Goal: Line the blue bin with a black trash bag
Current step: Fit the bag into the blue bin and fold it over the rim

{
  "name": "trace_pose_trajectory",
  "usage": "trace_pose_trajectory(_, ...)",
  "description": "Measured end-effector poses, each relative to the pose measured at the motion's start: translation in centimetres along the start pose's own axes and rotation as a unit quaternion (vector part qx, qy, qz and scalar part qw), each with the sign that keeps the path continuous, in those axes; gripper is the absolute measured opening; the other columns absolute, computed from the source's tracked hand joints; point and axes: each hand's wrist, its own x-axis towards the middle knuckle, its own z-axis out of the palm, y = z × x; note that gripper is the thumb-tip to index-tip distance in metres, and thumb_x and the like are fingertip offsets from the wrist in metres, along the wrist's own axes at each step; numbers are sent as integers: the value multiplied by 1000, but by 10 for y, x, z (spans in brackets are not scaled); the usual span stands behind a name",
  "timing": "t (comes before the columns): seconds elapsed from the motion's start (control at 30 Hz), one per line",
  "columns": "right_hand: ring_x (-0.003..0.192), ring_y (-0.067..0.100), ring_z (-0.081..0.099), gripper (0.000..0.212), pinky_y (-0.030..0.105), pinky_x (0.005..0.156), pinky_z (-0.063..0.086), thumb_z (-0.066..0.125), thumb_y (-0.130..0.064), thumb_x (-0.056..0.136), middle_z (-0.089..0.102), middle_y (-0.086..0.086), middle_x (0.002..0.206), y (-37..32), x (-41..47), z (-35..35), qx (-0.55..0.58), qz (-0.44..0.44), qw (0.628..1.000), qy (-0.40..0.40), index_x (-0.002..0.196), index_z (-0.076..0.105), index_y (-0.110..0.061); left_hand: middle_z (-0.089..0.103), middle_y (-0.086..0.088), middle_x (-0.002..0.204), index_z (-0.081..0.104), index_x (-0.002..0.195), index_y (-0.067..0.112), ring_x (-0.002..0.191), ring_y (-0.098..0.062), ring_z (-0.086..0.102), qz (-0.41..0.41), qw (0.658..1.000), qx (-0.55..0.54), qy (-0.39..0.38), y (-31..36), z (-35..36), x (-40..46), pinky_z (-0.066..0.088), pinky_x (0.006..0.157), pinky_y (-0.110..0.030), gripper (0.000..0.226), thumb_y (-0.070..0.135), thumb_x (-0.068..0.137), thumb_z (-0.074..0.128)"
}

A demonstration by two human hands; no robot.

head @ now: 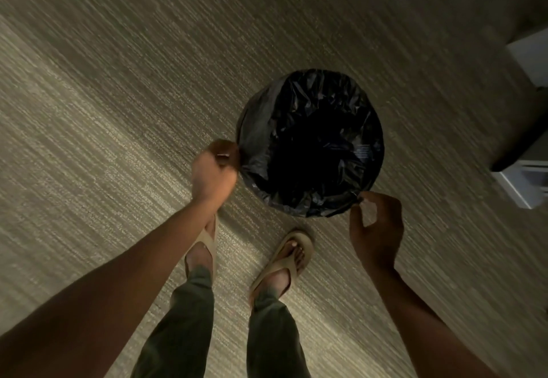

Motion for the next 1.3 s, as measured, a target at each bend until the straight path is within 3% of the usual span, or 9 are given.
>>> trace_pose_trajectory(0.13, 128, 30, 63, 53, 50, 102, 56, 56, -40, 107, 59, 10, 148, -24, 23, 14, 245, 330, 909, -59, 155, 45, -19, 75, 0, 116, 58, 139, 15, 103, -13, 71, -82, 990, -106, -53, 17, 17, 15, 56, 89, -20, 47, 46, 104, 51)
trace_pose_trajectory(0.3, 138, 33, 58, 59, 55, 116, 46, 39, -54, 109, 57, 12, 154, -49, 45, 37, 388, 444, 807, -34, 155, 49, -20, 69, -9, 134, 63, 139, 21, 120, -29, 66, -127, 982, -107, -92, 28, 32, 24, 56, 98, -44, 67, 67, 102, 30)
trace_pose_trajectory(0.53, 137, 35, 57, 65, 33, 95, 45, 39, -57, 108, 52, 14, 157, -38, 59, 38, 157, 340, 926, 54, 159, 41, -19, 47, -10, 158, 39, 158, 20, 142, -31, 49, 47, 998, 29, 11, 30, 30, 24, 43, 114, -43, 63, 53, 104, 44)
trace_pose_trajectory(0.67, 141, 37, 53, 63, 40, 106, 48, 34, -57, 109, 49, 15, 160, -28, 82, 35, 180, 324, 927, -56, 160, 40, -20, 55, -13, 151, 40, 157, 16, 138, -33, 53, 46, 994, -2, -103, 38, 35, 41, 46, 112, -44, 61, 42, 104, 53)
trace_pose_trajectory(0.77, 147, 37, 47, 70, 42, 113, 44, 42, -54, 108, 43, 20, 164, -28, 93, 23, 49, 250, 967, -15, 163, 34, -10, 45, -21, 157, 37, 158, 6, 145, -39, 41, 92, 989, 114, -10, 49, 30, 55, 37, 118, -49, 70, 43, 102, 55)
trace_pose_trajectory(0.83, 148, 39, 45, 67, 48, 116, 42, 52, -47, 106, 47, 23, 159, -33, 92, 18, -70, 35, 997, 20, 157, 43, -5, 48, -21, 155, 43, 155, 5, 146, -40, 40, 246, 946, 212, 20, 58, 28, 62, 34, 120, -51, 65, 41, 101, 49)
trace_pose_trajectory(0.93, 154, 39, 37, 58, 58, 122, 30, 50, -44, 106, 51, 20, 158, -43, 83, 25, -213, -267, 932, -123, 152, 53, -8, 57, -18, 149, 56, 144, 9, 148, -42, 41, 511, 774, 354, -121, 62, 37, 67, 32, 122, -56, 54, 30, 95, 48)
trace_pose_trajectory(1.03, 158, 34, 32, 68, 59, 128, 15, 29, -58, 106, 47, 15, 163, -47, 68, 37, -319, -299, 841, -320, 156, 49, -16, 58, -21, 148, 61, 140, 4, 148, -43, 42, 607, 606, 470, -207, 63, 48, 68, 28, 125, -58, 55, 25, 89, 61)
trace_pose_trajectory(1.3, 151, 29, 44, 79, 59, 125, 15, 16, -72, 98, 62, 5, 151, -34, 57, 42, -325, -250, 824, -391, 150, 56, -28, 50, -20, 156, 58, 143, 3, 157, -39, 26, 468, 601, 611, -218, 92, 47, 104, 12, 129, -55, 59, 32, 92, 60)
